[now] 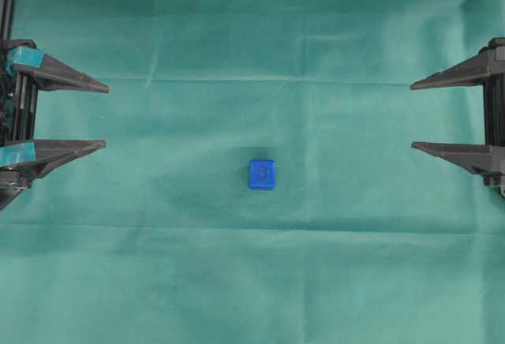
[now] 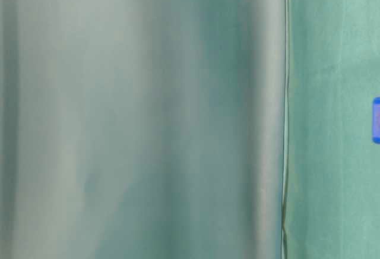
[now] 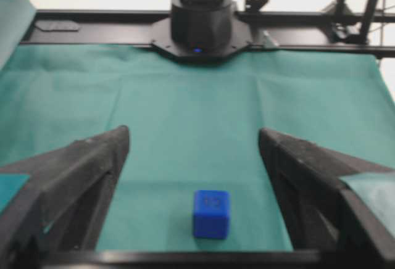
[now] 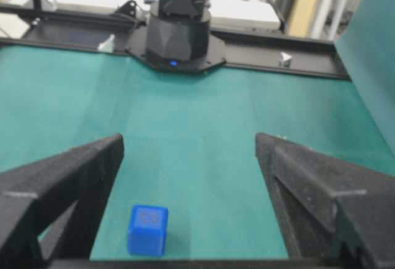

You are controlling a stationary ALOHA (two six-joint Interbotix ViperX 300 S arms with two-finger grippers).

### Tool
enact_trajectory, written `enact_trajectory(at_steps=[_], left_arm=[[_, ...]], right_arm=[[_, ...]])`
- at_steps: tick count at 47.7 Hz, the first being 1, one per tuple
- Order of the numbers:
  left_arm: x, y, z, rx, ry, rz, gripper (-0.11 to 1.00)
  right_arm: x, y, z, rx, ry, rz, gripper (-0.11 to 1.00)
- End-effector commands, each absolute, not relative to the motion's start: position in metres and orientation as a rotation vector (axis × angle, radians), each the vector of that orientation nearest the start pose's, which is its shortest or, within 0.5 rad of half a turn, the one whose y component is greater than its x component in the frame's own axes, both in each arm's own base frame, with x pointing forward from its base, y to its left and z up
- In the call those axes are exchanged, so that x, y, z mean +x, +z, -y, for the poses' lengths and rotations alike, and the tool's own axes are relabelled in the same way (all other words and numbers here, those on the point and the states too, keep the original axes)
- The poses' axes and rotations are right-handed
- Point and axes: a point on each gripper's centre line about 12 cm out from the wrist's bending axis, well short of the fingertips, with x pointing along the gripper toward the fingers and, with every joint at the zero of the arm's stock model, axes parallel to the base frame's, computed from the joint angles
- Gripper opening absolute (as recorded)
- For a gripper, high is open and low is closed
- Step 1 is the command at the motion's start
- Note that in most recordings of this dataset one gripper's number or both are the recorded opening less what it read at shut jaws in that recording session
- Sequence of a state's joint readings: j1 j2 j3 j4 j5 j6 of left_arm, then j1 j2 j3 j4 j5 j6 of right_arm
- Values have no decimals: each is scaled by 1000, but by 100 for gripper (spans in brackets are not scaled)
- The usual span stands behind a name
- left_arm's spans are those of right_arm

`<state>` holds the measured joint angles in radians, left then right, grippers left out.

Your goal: Handover the blue block to the right arm after grasping it with the left arm, then place it in the designated position.

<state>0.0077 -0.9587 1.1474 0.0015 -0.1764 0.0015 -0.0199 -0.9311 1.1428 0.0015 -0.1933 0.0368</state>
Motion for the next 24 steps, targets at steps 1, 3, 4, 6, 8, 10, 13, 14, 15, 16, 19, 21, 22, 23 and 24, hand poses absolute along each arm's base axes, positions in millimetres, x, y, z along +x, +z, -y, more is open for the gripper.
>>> enact_trajectory(at_steps=[1, 3, 4, 6, 8, 10, 13, 14, 15, 16, 19, 21, 22, 23, 24], left_arm=[[204, 301, -2, 0, 9, 14, 100], [204, 302, -2, 2, 9, 17, 100], [204, 302, -2, 2, 9, 17, 100], [205, 303, -2, 2, 9, 21, 100], [205, 305, -2, 2, 9, 26, 100], [205, 307, -2, 2, 9, 34, 100], [205, 310, -2, 5, 11, 41, 100], [205, 310, -2, 5, 9, 44, 100], [206, 311, -2, 3, 9, 46, 100], [206, 312, -2, 6, 9, 49, 100], [206, 314, -2, 5, 9, 54, 100], [206, 316, -2, 6, 9, 60, 100], [206, 317, -2, 6, 9, 61, 100], [206, 317, -2, 5, 9, 63, 100], [207, 318, -2, 5, 9, 63, 100]], right_arm=[[209, 299, 5, 43, -24, 7, 93], [209, 299, 5, 43, -24, 7, 93], [209, 299, 5, 43, -24, 7, 93], [209, 298, 5, 43, -25, 5, 93], [209, 299, 5, 43, -24, 7, 93], [209, 299, 5, 43, -24, 7, 93], [209, 299, 5, 41, -25, 7, 93], [209, 298, 5, 43, -24, 5, 93], [209, 298, 5, 43, -24, 5, 93], [209, 298, 5, 41, -24, 5, 93], [209, 298, 5, 41, -24, 5, 93], [209, 298, 5, 41, -24, 4, 93], [209, 298, 5, 41, -24, 4, 93], [210, 298, 5, 41, -24, 2, 93], [210, 298, 5, 41, -24, 2, 93]])
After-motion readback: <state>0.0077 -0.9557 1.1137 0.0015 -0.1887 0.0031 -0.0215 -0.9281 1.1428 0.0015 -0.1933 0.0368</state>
